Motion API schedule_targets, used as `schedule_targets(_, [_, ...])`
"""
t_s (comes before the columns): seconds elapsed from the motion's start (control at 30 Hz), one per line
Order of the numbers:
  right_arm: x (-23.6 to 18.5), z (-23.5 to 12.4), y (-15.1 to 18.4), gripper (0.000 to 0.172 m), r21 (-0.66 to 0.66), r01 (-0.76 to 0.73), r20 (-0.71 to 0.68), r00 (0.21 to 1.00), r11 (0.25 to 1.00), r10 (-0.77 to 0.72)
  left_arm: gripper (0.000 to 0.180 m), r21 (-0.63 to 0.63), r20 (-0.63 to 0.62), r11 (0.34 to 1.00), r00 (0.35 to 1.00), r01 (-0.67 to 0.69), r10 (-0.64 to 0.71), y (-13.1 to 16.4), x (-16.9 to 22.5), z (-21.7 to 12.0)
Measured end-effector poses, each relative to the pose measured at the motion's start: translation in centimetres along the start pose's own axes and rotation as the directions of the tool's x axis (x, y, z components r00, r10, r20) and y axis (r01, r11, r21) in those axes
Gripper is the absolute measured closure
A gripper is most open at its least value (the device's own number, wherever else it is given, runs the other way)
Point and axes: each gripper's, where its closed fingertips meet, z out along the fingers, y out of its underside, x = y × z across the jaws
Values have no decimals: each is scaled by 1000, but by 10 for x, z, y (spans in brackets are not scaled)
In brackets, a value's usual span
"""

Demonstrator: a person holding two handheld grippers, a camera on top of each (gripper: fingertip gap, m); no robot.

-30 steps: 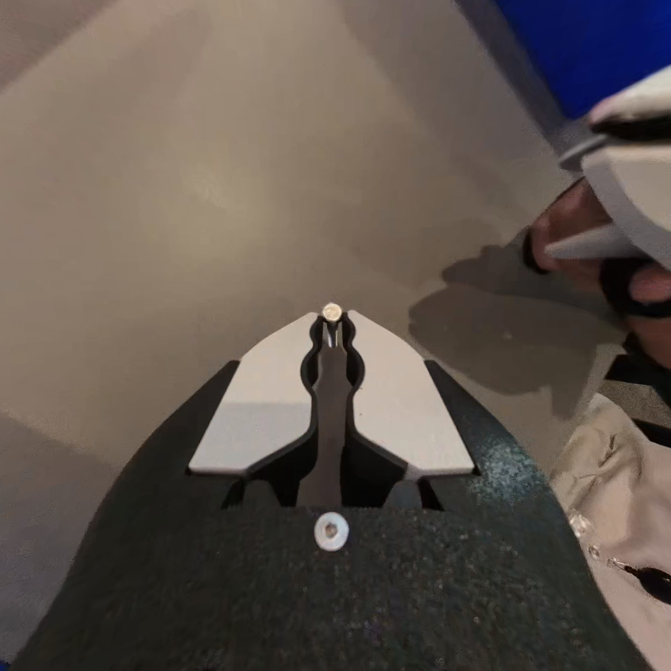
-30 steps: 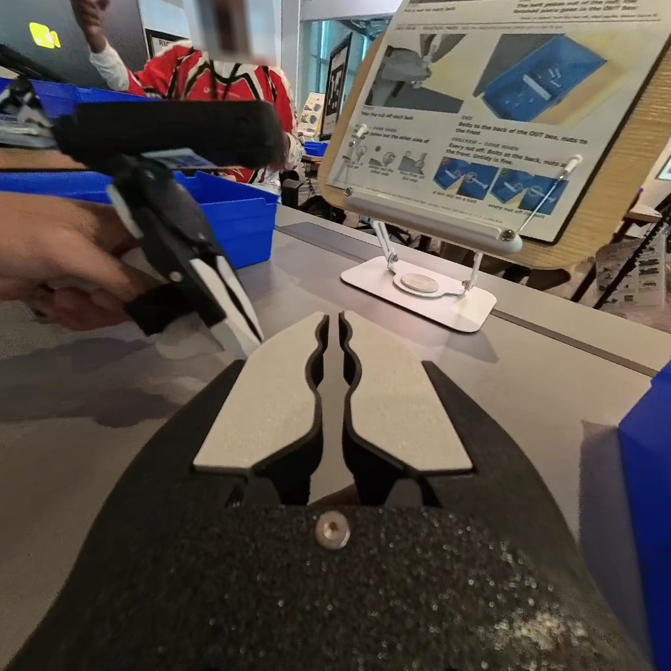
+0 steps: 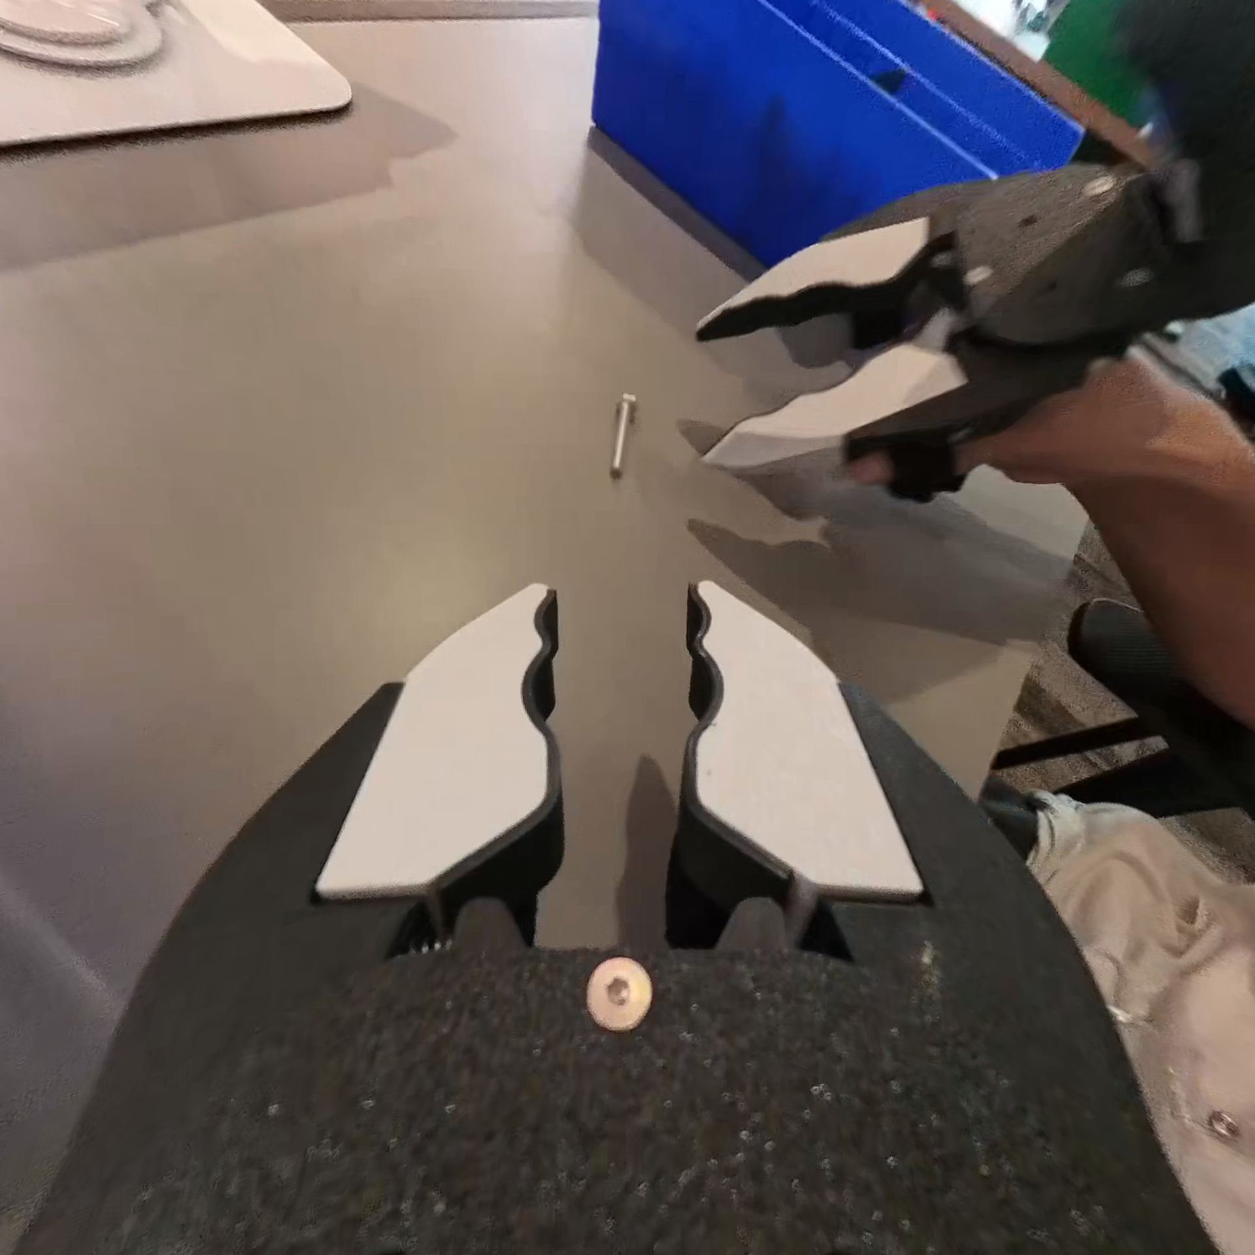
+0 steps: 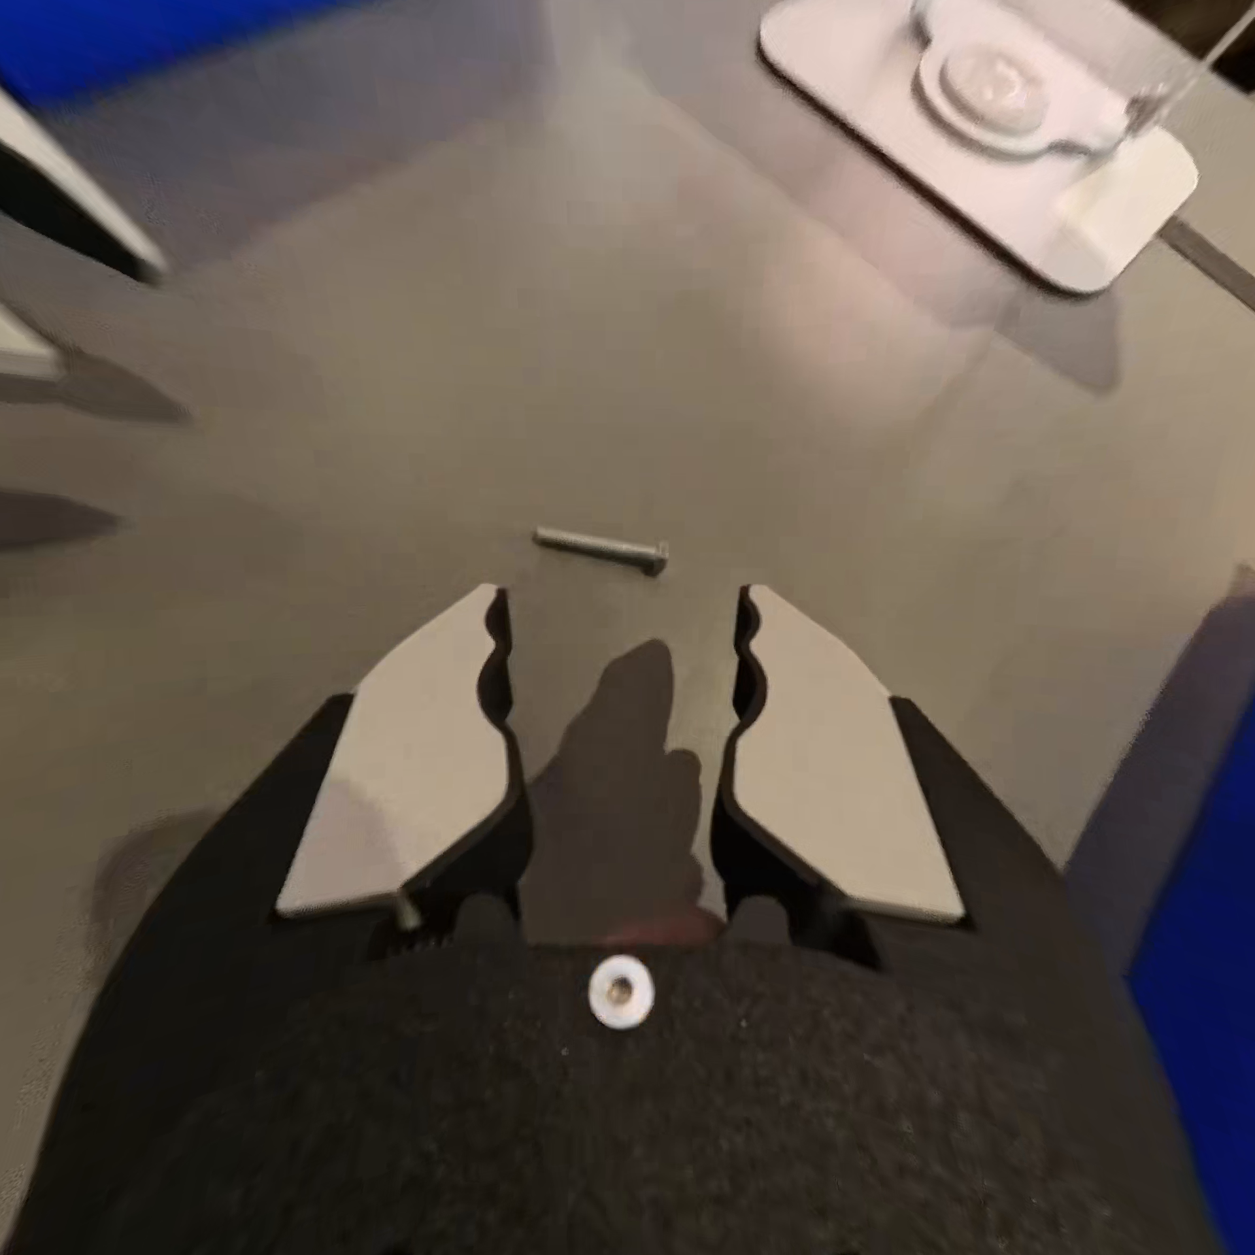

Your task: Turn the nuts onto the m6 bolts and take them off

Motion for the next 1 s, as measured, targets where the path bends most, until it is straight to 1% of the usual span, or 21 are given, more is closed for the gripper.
schedule_targets(0.07, [-3, 12, 6, 104, -61, 16, -62, 998, 998, -20, 143, 19, -2, 1000, 1000, 3, -3, 6, 9, -11])
schedule_targets(0.1, [-4, 17, 5, 104, -69, -11, -77, 997, 998, 6, 140, 16, -13, 1000, 1000, 3, -3, 7, 14, -16])
schedule_targets(0.23, [-2, 38, -3, 100, -121, -139, -80, 988, 983, 130, 138, 58, -67, 998, 998, 9, -5, -1, 31, -28])
schedule_targets(0.33, [1, 46, -1, 101, -147, -158, -101, 984, 976, 145, 138, 64, -79, 998, 997, 3, 2, -1, 35, -30])
schedule_targets(0.43, [-3, 45, 1, 106, -138, -195, -73, 980, 971, 186, 138, 52, -94, 999, 995, -8, 13, 3, 40, -29])
schedule_targets(0.47, [-5, 46, 1, 109, -139, -207, -53, 978, 968, 202, 138, 50, -100, 999, 995, -12, 17, 3, 41, -29])
schedule_targets(0.5, [-8, 46, 1, 118, -138, -227, -24, 974, 964, 226, 138, 48, -109, 999, 994, -14, 19, 4, 43, -28])
schedule_targets(0.57, [-6, 45, 1, 141, -128, -235, -23, 972, 964, 234, 138, 41, -130, 999, 991, -14, 20, 5, 48, -26])
schedule_targets(0.6, [-8, 45, 1, 157, -121, -234, -9, 972, 965, 235, 138, 38, -139, 999, 990, -16, 21, 6, 49, -25])
schedule_targets(0.67, [-8, 43, 0, 167, -102, -234, 2, 972, 967, 236, 138, 30, -137, 999, 990, -26, 30, 8, 50, -23])
schedule_targets(0.7, [-8, 42, -1, 162, -92, -231, 4, 973, 969, 232, 138, 29, -134, 999, 990, -33, 36, 8, 50, -23])
schedule_targets(0.73, [-7, 39, -3, 151, -86, -220, 0, 975, 972, 221, 138, 30, -132, 999, 990, -38, 41, 8, 50, -23])
schedule_targets(0.87, [-3, 19, -15, 148, -19, -211, 13, 977, 977, 211, 138, 30, -130, 999, 991, -35, 38, 7, 50, -22])
schedule_targets(0.93, [-10, 10, -20, 139, -3, -187, 42, 982, 982, 186, 138, 26, -127, 999, 991, -34, 37, 8, 49, -22])
schedule_targets(1.0, [-20, 10, -18, 128, -29, -101, 59, 993, 994, 102, 138, 23, -127, 999, 991, -35, 38, 9, 49, -21])
